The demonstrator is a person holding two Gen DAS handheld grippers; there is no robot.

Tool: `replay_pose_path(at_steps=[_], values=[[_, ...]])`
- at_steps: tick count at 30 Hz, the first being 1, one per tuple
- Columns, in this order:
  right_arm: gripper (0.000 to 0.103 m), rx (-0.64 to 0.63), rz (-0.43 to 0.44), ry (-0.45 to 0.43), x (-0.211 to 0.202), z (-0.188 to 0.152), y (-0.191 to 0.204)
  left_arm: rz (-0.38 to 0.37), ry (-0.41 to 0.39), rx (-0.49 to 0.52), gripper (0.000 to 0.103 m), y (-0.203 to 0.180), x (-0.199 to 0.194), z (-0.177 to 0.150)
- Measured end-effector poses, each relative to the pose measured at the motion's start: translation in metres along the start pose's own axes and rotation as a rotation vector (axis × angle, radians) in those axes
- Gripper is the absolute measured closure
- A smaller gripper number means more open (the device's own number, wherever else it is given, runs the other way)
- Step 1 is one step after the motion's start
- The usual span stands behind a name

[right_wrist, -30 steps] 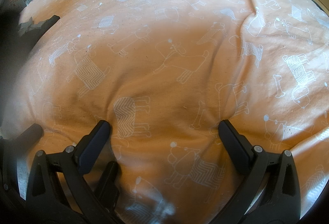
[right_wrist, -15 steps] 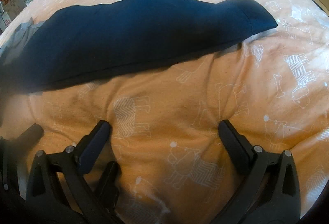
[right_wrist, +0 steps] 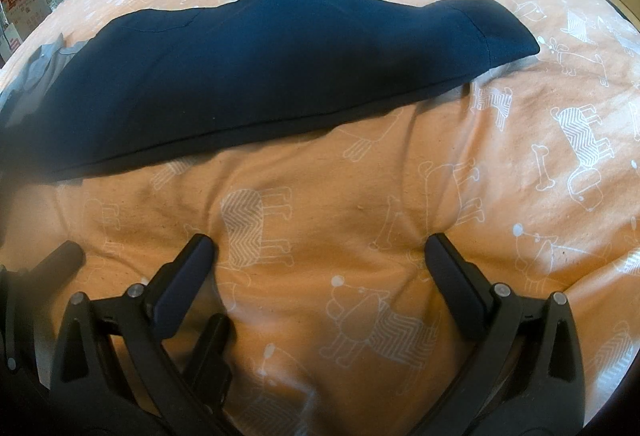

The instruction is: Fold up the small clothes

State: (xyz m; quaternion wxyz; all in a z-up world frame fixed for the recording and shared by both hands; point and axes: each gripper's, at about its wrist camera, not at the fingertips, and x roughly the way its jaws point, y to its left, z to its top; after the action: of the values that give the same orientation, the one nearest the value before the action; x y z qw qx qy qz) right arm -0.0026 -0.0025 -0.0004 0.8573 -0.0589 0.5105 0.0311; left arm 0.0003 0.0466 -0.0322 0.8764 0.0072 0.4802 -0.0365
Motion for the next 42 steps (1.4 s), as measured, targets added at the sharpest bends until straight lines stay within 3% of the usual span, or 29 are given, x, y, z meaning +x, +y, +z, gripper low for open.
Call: replay_pose_path(at_steps=[34, 37, 42], values=[[0.0, -0.001, -0.011, -0.016, 0.002, 0.007, 0.008, -0.005, -0.01, 0.003, 0.0, 0.004, 0.001, -0.001], [0.0, 0.008, 0.011, -0.026, 0.001, 0.008, 0.005, -0.058, 0.039, 0.05, 0.0, 0.007, 0.005, 0.008], [0.0, -0.009, 0.016, -0.023, 0.001, 0.012, 0.001, -0.29, 0.248, 0.122, 0.001, 0.034, 0.009, 0.027]])
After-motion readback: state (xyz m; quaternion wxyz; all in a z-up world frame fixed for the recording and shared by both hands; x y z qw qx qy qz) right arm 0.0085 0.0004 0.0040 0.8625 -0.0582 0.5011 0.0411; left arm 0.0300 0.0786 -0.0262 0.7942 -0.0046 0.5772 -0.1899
